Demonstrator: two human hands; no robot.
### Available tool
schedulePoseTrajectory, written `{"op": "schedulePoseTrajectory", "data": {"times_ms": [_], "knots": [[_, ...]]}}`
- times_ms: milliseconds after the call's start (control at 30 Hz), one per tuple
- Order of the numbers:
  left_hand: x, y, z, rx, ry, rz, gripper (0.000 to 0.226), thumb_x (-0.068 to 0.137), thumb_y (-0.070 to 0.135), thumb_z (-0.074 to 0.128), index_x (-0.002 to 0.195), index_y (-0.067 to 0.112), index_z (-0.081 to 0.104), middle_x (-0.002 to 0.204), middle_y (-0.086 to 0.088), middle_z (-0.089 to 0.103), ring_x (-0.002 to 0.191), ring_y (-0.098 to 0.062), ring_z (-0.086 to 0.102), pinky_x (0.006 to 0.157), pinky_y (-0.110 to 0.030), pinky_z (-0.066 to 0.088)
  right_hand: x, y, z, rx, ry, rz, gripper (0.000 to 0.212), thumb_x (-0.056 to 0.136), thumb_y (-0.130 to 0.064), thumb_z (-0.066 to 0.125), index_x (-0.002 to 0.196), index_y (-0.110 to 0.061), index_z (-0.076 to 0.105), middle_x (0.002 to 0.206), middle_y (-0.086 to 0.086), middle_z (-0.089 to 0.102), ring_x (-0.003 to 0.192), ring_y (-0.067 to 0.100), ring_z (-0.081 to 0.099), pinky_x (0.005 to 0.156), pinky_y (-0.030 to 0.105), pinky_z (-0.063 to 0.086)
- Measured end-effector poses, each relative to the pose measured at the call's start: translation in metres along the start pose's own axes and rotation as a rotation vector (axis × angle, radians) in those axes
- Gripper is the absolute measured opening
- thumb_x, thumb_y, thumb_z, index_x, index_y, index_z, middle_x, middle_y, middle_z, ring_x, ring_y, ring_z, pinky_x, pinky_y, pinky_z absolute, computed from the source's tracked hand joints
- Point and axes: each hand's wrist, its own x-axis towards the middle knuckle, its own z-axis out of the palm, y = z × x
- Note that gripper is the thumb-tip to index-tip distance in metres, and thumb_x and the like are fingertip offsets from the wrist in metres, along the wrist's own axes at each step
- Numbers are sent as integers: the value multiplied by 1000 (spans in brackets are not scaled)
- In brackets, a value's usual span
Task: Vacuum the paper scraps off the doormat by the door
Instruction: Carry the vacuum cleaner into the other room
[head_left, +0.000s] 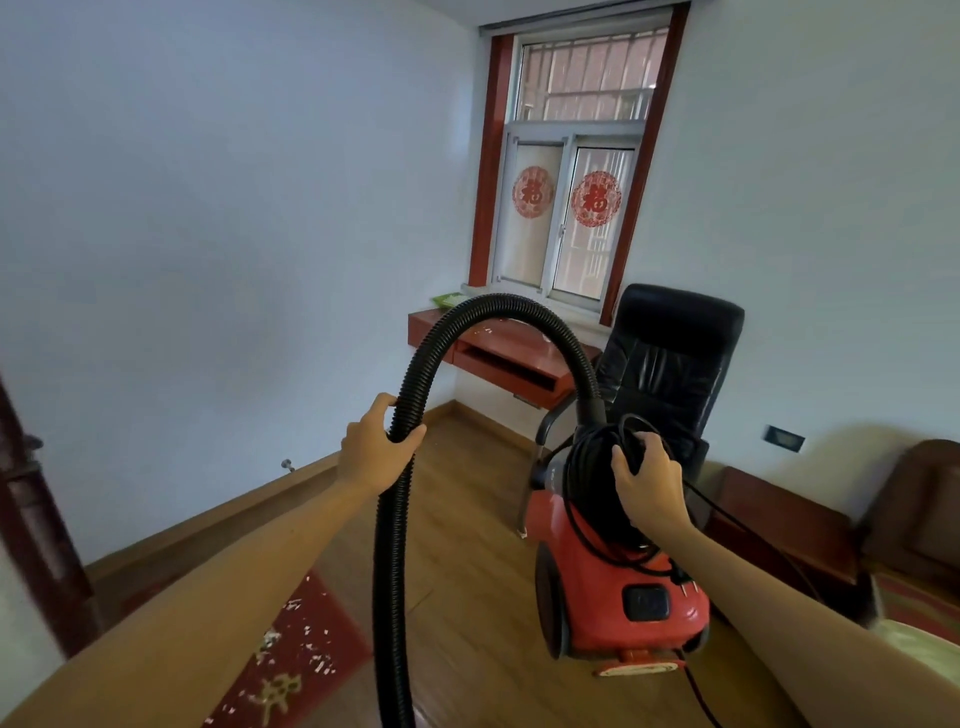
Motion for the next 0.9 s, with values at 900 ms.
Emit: {"op": "schedulePoseTrajectory", "data": {"times_ms": [900], "knots": [[268,-203,262,-22,-9,-303,33,90,39,69,113,23,51,81,2,68,65,-17,67,51,-28,53,344,124,255,-105,-248,54,39,100,-30,52,133,-9,45,73,-1,58,58,16,57,52,35,49]]}}
